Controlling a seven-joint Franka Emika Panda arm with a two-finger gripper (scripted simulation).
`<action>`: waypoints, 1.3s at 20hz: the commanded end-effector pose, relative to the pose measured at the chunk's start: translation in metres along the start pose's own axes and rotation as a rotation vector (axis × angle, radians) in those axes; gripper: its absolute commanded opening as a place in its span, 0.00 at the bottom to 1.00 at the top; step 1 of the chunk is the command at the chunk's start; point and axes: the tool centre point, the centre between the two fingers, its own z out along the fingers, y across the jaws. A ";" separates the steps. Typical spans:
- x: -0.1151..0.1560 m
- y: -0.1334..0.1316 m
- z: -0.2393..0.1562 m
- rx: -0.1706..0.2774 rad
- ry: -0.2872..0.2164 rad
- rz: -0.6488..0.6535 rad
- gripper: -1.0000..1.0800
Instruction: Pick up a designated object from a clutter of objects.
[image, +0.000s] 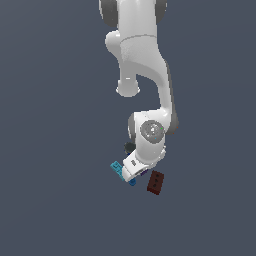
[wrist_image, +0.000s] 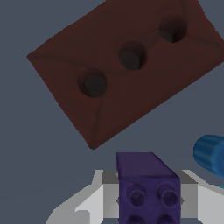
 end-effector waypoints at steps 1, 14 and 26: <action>0.000 -0.002 -0.004 0.000 0.001 0.000 0.00; -0.011 -0.038 -0.068 0.000 -0.002 -0.001 0.00; -0.028 -0.099 -0.181 0.002 -0.008 -0.002 0.00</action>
